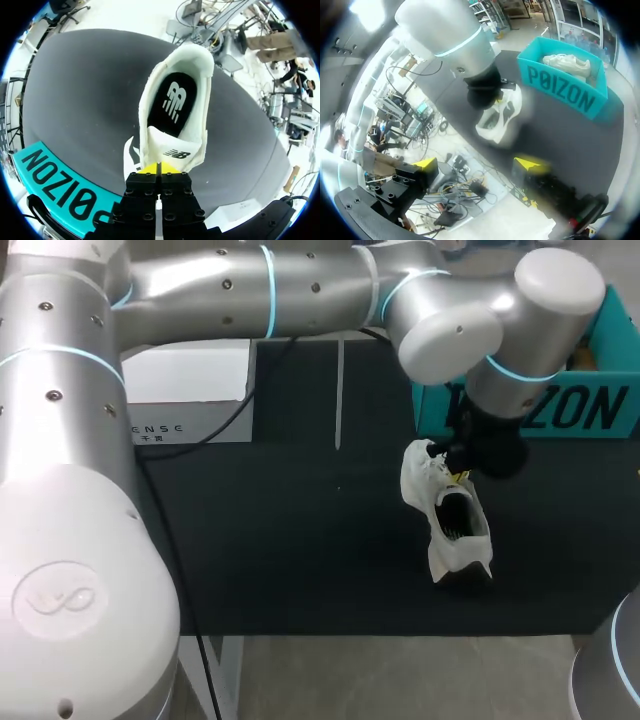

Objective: Take the shoe out of the shoebox, open the shoe tongue, remove and reinsert the insole, then place the shoe into the shoebox

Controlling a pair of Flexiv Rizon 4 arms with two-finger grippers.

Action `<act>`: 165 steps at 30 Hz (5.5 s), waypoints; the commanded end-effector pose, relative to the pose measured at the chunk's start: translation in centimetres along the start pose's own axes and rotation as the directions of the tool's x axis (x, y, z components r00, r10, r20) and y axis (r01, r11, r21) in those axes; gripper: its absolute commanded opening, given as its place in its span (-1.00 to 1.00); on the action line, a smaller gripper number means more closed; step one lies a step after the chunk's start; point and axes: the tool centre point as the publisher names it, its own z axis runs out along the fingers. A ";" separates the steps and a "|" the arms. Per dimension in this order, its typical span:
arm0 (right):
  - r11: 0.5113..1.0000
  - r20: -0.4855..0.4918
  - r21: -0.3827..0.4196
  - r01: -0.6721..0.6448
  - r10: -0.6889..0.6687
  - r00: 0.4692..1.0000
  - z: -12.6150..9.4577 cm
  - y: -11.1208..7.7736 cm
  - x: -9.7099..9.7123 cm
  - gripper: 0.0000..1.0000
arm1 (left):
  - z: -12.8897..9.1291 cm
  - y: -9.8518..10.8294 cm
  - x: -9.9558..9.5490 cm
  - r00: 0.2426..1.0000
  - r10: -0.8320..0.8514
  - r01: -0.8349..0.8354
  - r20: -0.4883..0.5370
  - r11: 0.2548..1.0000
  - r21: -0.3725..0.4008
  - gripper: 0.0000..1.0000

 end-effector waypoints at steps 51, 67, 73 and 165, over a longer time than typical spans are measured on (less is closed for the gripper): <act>1.000 0.001 0.003 -0.001 0.001 1.000 0.0 0.0 0.0 1.00 | -3.1 -8.9 4.9 0.442 -0.862 0.894 -0.247 0.447 0.036 1.00; 1.000 0.001 0.003 -0.001 0.001 1.000 0.0 0.0 0.0 1.00 | -2.4 -11.6 5.3 0.409 -0.876 0.910 -0.256 0.414 0.035 1.00; 1.000 0.001 0.003 -0.001 0.001 1.000 0.0 0.0 0.0 1.00 | -1.9 -12.1 5.5 0.384 -0.892 0.921 -0.238 0.389 0.026 1.00; 1.000 0.001 0.003 -0.001 0.001 1.000 0.0 0.0 0.0 1.00 | -5.4 2.8 22.1 0.445 -0.896 0.895 -0.004 0.445 -0.036 -1.00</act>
